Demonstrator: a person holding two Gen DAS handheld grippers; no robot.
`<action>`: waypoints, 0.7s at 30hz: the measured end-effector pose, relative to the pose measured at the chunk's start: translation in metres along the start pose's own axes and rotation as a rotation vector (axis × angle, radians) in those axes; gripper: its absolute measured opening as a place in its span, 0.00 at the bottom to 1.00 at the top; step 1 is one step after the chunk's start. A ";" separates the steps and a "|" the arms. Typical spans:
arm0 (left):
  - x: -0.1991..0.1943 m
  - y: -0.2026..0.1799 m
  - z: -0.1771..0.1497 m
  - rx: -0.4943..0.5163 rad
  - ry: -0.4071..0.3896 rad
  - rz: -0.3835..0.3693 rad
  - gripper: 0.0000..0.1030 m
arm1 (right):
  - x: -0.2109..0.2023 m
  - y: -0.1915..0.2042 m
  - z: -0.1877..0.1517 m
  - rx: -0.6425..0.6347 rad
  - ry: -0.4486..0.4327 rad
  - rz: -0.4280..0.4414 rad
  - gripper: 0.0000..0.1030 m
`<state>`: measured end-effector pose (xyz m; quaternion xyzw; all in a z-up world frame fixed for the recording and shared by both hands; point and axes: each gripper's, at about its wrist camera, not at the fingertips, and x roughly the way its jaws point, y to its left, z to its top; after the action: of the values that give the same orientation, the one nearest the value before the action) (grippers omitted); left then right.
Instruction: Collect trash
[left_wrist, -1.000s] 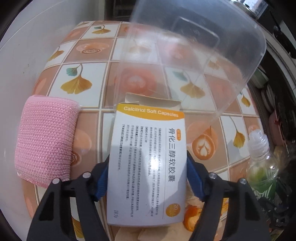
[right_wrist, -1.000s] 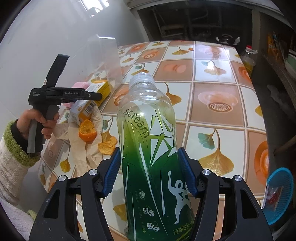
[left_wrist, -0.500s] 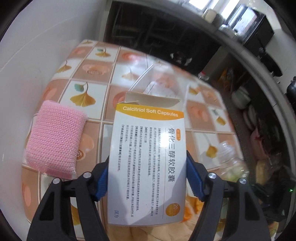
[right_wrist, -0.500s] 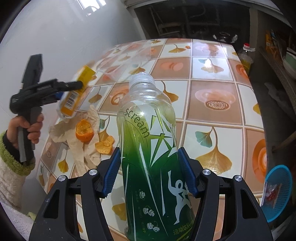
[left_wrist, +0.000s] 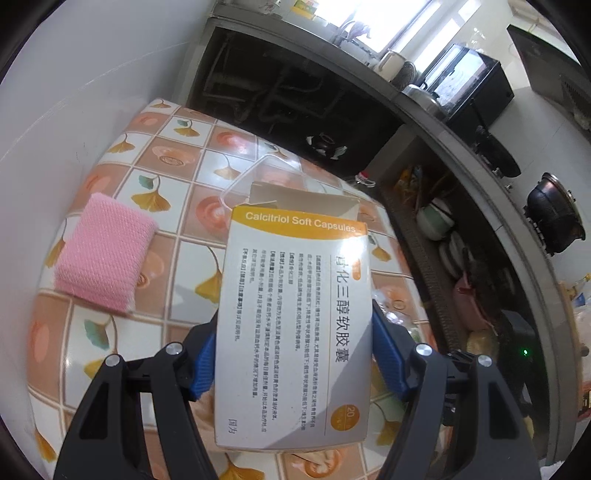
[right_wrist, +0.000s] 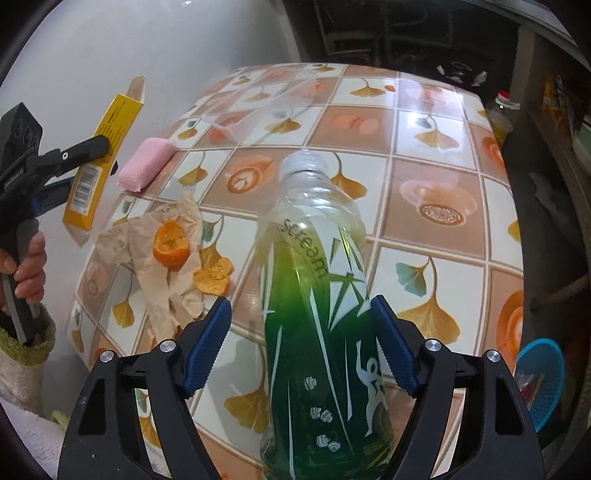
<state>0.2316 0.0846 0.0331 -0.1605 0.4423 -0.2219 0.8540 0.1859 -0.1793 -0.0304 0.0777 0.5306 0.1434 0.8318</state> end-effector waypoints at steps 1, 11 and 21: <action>-0.001 -0.001 -0.002 -0.004 -0.002 -0.005 0.67 | 0.001 0.000 0.001 0.001 0.003 0.002 0.72; -0.005 -0.005 -0.022 -0.007 0.003 -0.040 0.67 | 0.017 -0.007 0.006 0.045 0.064 0.012 0.53; -0.006 -0.007 -0.028 0.004 0.007 -0.069 0.67 | 0.027 -0.010 0.003 0.092 0.098 0.063 0.54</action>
<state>0.2040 0.0796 0.0248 -0.1728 0.4393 -0.2527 0.8446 0.2009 -0.1804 -0.0557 0.1254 0.5740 0.1483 0.7955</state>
